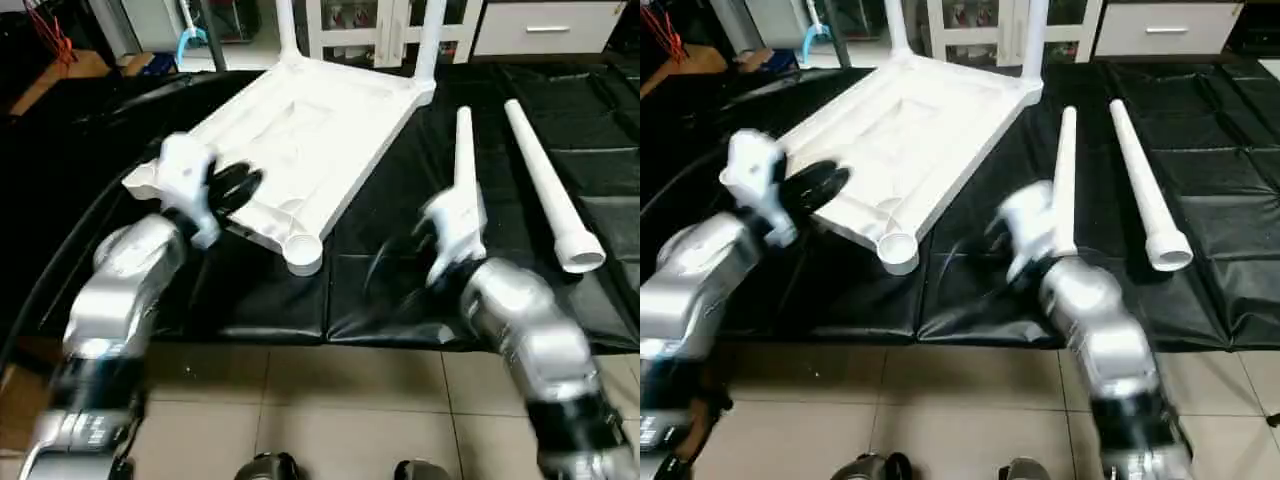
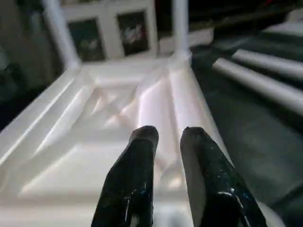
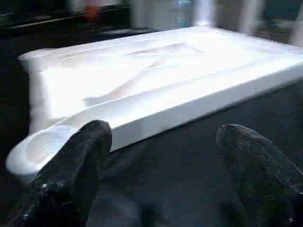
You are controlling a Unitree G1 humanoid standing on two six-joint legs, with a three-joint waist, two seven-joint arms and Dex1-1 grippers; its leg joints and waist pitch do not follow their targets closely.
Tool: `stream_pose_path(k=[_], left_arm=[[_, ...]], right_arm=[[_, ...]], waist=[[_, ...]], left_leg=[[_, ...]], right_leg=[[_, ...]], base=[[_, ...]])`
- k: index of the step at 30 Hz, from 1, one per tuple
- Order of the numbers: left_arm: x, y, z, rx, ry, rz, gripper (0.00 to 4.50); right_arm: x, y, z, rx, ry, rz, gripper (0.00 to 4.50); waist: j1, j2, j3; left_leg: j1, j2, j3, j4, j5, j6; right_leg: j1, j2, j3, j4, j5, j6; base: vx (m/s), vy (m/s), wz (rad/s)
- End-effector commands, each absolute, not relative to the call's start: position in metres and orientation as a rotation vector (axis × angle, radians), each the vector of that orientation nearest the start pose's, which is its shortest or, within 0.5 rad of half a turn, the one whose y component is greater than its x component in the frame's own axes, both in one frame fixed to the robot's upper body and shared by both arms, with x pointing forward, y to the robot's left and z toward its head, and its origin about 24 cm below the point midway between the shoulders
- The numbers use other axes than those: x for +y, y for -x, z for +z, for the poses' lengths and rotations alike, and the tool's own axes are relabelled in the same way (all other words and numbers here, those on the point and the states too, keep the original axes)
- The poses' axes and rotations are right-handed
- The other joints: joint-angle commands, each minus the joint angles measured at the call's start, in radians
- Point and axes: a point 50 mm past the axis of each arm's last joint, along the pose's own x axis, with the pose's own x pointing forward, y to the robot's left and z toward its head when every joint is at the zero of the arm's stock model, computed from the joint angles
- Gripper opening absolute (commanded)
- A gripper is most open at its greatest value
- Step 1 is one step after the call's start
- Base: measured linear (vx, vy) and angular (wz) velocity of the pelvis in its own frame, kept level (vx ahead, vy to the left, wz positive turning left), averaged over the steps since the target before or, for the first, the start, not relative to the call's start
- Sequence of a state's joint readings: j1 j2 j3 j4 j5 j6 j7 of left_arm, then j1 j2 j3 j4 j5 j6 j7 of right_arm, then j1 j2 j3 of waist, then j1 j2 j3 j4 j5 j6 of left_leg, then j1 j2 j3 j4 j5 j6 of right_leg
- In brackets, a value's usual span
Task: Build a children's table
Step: Rotate table base, then pick table leg
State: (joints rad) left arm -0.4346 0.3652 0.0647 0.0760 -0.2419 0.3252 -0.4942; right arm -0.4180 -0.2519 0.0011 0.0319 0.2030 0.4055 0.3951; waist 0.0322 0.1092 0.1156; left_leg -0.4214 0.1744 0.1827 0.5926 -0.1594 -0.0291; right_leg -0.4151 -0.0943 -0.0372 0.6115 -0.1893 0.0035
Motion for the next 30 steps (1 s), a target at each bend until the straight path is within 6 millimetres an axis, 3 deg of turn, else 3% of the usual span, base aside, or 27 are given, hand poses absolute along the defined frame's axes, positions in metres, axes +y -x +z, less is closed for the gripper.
stream_pose_path(k=[1,3,4,7,9,10,12,14,16,19,20,24,25,30], left_arm=[[0.185,-0.317,0.128,0.013,-0.087,-0.421,1.20],[0.184,-0.310,0.116,0.046,-0.036,-0.302,1.20],[0.183,-0.307,0.112,0.050,-0.023,-0.265,1.20],[0.176,-0.300,0.111,0.024,-0.019,-0.190,1.20],[0.168,-0.295,0.113,0.020,-0.035,-0.194,1.20],[0.163,-0.293,0.114,0.023,-0.039,-0.214,1.20],[0.149,-0.289,0.117,0.036,-0.026,-0.339,1.20],[0.131,-0.284,0.119,0.054,-0.038,-0.496,1.20],[0.116,-0.280,0.121,0.071,-0.100,-0.605,1.20],[0.106,-0.275,0.122,0.067,-0.137,-0.696,1.20],[0.102,-0.270,0.122,0.076,-0.170,-0.742,1.20],[0.098,-0.262,0.123,0.101,-0.202,-0.827,1.20],[0.098,-0.259,0.122,0.117,-0.204,-0.861,1.20],[0.096,-0.246,0.121,0.165,-0.197,-0.982,1.20]], right_arm=[[-0.153,-0.325,0.120,0.070,0.011,0.432,4.25],[-0.160,-0.328,0.125,0.060,0.028,0.376,4.25],[-0.162,-0.329,0.127,0.056,0.045,0.352,4.33],[-0.167,-0.336,0.125,0.108,0.079,0.251,4.42],[-0.170,-0.345,0.127,0.142,0.118,0.168,4.42],[-0.171,-0.349,0.129,0.153,0.140,0.126,4.42],[-0.173,-0.358,0.131,0.215,0.163,0.097,4.42],[-0.175,-0.367,0.135,0.255,0.102,0.134,4.42],[-0.180,-0.379,0.141,0.271,0.064,0.098,4.42],[-0.183,-0.387,0.143,0.310,0.067,0.071,4.42],[-0.186,-0.393,0.143,0.348,0.096,0.063,4.42],[-0.195,-0.395,0.138,0.445,0.107,0.034,4.42],[-0.198,-0.394,0.133,0.499,0.100,0.029,4.42],[-0.202,-0.390,0.113,0.642,0.049,0.026,4.42]], waist=[[-0.003,0.006,-0.083],[-0.002,0.006,-0.085],[-0.001,0.000,-0.085],[-0.002,-0.009,-0.088],[-0.003,-0.010,-0.086],[-0.003,-0.009,-0.081],[-0.006,-0.002,-0.073],[-0.005,-0.005,-0.067],[-0.008,0.000,-0.072],[-0.006,-0.003,-0.078],[-0.006,-0.014,-0.079],[-0.003,-0.011,-0.085],[-0.004,-0.015,-0.083],[-0.004,-0.015,-0.076]], left_leg=[[0.043,0.037,-0.018,-0.072,-0.220,0.005],[0.042,0.040,-0.017,-0.068,-0.183,0.016],[0.034,0.039,-0.017,-0.065,-0.143,0.038],[0.032,0.036,-0.016,-0.060,-0.123,0.067],[0.033,0.036,-0.014,-0.060,-0.139,0.066],[0.035,0.035,-0.014,-0.062,-0.166,0.054],[0.038,0.032,-0.015,-0.066,-0.204,0.032],[0.041,0.035,-0.014,-0.069,-0.238,0.014],[0.041,0.031,-0.017,-0.066,-0.236,0.005],[0.034,0.029,-0.014,-0.058,-0.152,0.023],[0.034,0.029,-0.012,-0.058,-0.140,0.032],[0.033,0.027,-0.010,-0.047,-0.056,0.077],[0.031,0.026,-0.008,-0.046,-0.051,0.086],[0.034,0.031,-0.006,-0.049,-0.096,0.085]], right_leg=[[0.039,-0.031,0.023,-0.060,-0.081,-0.216],[0.043,-0.030,0.022,-0.055,-0.010,-0.229],[0.050,-0.032,0.021,-0.054,0.029,-0.234],[0.051,-0.035,0.020,-0.059,-0.001,-0.236],[0.048,-0.033,0.020,-0.064,-0.050,-0.232],[0.043,-0.032,0.021,-0.069,-0.122,-0.225],[0.038,-0.028,0.020,-0.072,-0.176,-0.209],[0.033,-0.030,0.024,-0.076,-0.197,-0.193],[0.034,-0.029,0.022,-0.069,-0.171,-0.196],[0.044,-0.030,0.021,-0.059,-0.069,-0.222],[0.045,-0.029,0.020,-0.061,-0.055,-0.228],[0.051,-0.028,0.018,-0.048,0.017,-0.267],[0.051,-0.026,0.019,-0.048,0.022,-0.273],[0.046,-0.028,0.018,-0.053,-0.048,-0.283]], base=[[0.000,0.000,0.00],[0.000,0.000,0.00],[0.000,0.000,0.00],[0.000,0.000,0.00],[0.000,0.000,0.00],[0.000,0.000,0.00],[0.000,0.000,0.00],[0.000,0.000,0.00],[0.000,0.000,0.00],[0.000,0.000,0.00],[0.000,0.000,0.00],[0.000,0.000,0.00],[0.000,0.000,0.00],[0.000,0.000,0.00]])
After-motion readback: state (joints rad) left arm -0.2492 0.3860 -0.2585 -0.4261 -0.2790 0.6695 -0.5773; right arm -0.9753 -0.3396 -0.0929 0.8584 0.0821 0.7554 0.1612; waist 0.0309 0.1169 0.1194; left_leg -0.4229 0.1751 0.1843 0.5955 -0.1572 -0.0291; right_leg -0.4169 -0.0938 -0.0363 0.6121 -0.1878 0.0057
